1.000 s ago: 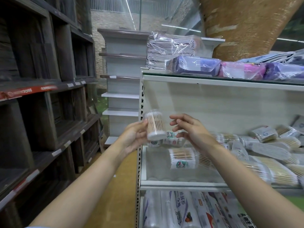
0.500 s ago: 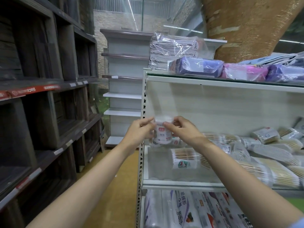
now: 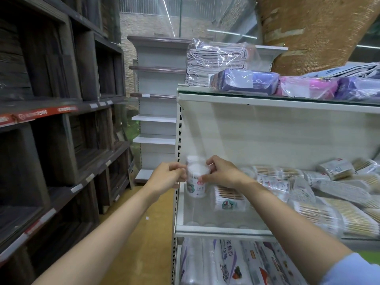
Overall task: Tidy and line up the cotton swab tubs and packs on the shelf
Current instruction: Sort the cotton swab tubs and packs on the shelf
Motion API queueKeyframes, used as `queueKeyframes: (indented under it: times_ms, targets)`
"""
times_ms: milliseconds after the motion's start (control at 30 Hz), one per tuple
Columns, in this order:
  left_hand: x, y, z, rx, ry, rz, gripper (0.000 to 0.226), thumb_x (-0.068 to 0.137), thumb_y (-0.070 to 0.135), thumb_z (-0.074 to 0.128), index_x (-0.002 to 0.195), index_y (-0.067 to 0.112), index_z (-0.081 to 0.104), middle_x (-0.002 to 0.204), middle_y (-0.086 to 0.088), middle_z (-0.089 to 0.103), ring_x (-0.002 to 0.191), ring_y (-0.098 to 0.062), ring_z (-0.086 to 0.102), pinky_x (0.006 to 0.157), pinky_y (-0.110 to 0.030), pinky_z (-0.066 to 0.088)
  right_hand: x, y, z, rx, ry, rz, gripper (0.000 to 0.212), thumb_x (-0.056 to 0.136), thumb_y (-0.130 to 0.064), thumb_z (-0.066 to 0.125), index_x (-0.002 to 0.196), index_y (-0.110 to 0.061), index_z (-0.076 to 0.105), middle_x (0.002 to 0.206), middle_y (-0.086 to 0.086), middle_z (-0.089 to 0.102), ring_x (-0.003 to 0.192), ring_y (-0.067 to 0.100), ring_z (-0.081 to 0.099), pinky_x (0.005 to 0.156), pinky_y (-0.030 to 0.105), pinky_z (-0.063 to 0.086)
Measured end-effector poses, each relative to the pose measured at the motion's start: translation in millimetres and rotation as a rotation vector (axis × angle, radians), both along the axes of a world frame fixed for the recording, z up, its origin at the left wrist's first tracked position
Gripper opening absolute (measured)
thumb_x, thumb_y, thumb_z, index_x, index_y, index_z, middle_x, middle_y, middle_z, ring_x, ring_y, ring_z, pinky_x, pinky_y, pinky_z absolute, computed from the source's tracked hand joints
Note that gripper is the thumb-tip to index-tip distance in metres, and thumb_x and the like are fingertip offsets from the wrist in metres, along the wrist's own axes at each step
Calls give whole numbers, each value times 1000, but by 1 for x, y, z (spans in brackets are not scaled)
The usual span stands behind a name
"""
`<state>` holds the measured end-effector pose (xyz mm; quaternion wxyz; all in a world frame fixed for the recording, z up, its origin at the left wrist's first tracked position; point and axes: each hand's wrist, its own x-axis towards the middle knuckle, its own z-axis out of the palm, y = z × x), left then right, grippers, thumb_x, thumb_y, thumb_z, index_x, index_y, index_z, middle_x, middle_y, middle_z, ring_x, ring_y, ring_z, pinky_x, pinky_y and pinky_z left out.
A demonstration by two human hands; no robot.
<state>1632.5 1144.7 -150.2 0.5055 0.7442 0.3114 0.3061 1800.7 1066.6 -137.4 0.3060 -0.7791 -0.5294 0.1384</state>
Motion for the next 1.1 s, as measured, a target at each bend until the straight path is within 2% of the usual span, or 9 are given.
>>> queueKeyframes:
  times_ms: [200,367,467,567,667,800,900,1000,1100]
  targets:
    - [16,-1,18,317,120,116,22,93,19,52,114,17,58,105,2,58,95,-11,54,69,-21,40,11,-10,16,31,-8,36,63,80,-37,72,132,-17,43,114,1,55,105,18,56,89,28,45]
    - [62,-9,41,614,201,84,25,91,23,56,114,15,61,111,-3,59,103,-17,55,83,-26,42,38,-32,34,177,65,-39,44,86,-28,65,126,-18,50,114,3,59,100,15,57,84,24,43]
    - [95,-7,45,731,416,-31,37,90,29,57,126,17,55,126,-5,53,114,-21,52,93,-29,42,54,-46,39,192,83,-46,39,90,-25,61,126,-19,50,113,0,58,101,15,55,82,22,41]
    - [123,-4,42,915,752,-122,51,88,32,58,136,17,46,135,-5,46,123,-24,47,101,-33,39,69,-56,39,203,82,-52,36,90,-24,60,125,-19,52,110,-1,58,96,13,56,68,18,41]
    - [143,-3,33,1021,928,-130,48,83,33,62,127,16,53,127,-6,53,116,-25,51,94,-34,44,82,-62,37,199,72,-44,33,90,-25,59,122,-22,53,110,-3,58,92,12,55,60,17,39]
    - [154,-2,24,1040,965,-116,41,76,34,67,114,19,60,113,-5,58,106,-25,56,84,-31,41,92,-68,35,190,84,-22,32,90,-26,59,121,-23,54,112,-3,57,94,12,56,63,18,43]
    - [154,-1,22,1032,915,-78,32,77,20,65,109,20,61,109,-2,60,102,-24,57,81,-31,42,96,-72,34,182,88,1,32,90,-25,59,122,-23,54,115,-3,57,100,13,56,74,21,43]
    - [152,2,25,978,820,-36,31,82,7,57,112,17,60,111,-3,61,104,-24,57,83,-31,44,101,-76,32,182,84,11,33,90,-24,59,123,-22,53,116,-2,57,104,14,55,81,24,43]
    - [149,3,30,980,814,-48,36,86,13,59,121,14,54,119,-5,59,109,-25,54,86,-31,43,105,-77,32,186,86,22,34,90,-25,58,124,-21,53,117,-2,56,106,16,55,83,26,44]
